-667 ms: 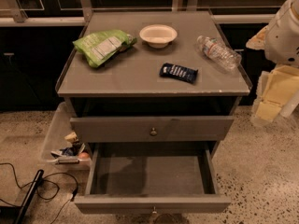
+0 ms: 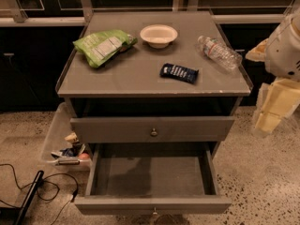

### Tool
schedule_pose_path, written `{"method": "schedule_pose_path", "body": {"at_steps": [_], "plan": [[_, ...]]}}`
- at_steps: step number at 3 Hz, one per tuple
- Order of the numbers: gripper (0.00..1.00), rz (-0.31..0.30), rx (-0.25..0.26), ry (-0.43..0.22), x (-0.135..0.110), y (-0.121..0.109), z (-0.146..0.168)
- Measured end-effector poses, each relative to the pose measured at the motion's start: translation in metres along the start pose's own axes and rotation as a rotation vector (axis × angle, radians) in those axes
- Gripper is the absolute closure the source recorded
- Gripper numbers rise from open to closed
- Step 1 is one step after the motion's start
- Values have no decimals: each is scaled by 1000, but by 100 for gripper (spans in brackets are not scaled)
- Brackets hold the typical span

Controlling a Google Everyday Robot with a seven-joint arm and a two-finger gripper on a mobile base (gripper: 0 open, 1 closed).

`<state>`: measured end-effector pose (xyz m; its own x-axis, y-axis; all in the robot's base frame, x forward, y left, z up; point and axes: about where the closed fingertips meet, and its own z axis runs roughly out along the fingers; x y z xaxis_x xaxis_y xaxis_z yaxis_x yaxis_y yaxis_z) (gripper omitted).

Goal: Close middle drawer

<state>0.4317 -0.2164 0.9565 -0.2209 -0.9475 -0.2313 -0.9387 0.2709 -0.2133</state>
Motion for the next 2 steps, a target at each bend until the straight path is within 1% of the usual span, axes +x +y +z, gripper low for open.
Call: {"method": "schedule_pose_path", "body": {"at_steps": [1,2], "plan": [[0,15,-62,-22,14,30,39],[10,22,-136,-22,34,67,88]]}}
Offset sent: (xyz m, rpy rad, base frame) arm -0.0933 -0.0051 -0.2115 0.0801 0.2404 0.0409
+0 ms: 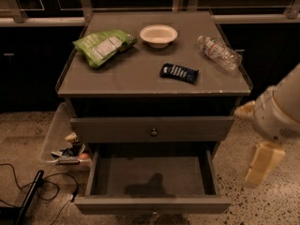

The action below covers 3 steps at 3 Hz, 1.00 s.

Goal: Close middle drawer

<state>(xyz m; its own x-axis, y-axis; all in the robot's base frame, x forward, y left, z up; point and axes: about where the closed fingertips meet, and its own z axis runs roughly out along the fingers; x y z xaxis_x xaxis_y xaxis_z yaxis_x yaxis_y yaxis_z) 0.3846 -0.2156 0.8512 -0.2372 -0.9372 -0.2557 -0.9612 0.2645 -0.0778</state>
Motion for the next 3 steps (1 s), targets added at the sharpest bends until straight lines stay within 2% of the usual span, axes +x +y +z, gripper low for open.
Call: {"method": "schedule_pose_path", "body": {"at_steps": [1,2,3], "plan": [[33,-50,-27,-13,23,31,60],[56,-53,-43,-1,33,43,80],[79,-53,-45,0,33,44,79]]}}
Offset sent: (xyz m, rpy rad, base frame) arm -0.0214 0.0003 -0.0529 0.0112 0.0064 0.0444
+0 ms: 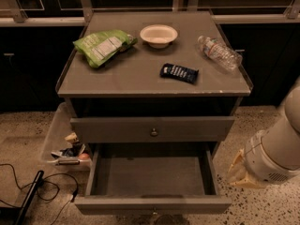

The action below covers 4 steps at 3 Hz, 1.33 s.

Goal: Close middle drawer

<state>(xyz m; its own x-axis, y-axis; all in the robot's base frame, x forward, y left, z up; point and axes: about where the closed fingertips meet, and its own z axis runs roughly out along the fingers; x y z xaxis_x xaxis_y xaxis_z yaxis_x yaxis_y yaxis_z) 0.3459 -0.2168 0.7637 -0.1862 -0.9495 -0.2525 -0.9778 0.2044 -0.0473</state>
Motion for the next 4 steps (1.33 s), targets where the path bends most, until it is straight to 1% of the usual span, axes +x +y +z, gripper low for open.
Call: {"method": "schedule_pose_path", "body": {"at_steps": [1,2,3,4], "plan": [[100,26,-16,5,5,0,23],[100,50,-32,-8,19,-1,80],[100,64,34,-72,35,-24,128],[100,73,145,-150,50,-57,159]]}}
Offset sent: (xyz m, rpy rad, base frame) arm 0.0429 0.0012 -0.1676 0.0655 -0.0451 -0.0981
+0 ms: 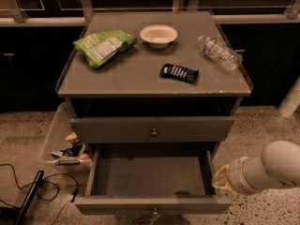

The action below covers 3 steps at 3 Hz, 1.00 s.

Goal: Close middle drawer

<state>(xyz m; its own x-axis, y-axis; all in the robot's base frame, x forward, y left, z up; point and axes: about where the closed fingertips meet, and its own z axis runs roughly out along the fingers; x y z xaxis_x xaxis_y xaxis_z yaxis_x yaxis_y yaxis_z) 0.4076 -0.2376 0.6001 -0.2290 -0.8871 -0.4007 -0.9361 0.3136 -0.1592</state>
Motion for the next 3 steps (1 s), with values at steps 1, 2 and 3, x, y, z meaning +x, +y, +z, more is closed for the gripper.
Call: {"method": "schedule_pose_path", "body": {"at_steps": [1,2,3], "plan": [[100,0,0,0,0,0,0],[100,14,-30,18,7,11,28],[100,40,-86,44,21,33,78]]}}
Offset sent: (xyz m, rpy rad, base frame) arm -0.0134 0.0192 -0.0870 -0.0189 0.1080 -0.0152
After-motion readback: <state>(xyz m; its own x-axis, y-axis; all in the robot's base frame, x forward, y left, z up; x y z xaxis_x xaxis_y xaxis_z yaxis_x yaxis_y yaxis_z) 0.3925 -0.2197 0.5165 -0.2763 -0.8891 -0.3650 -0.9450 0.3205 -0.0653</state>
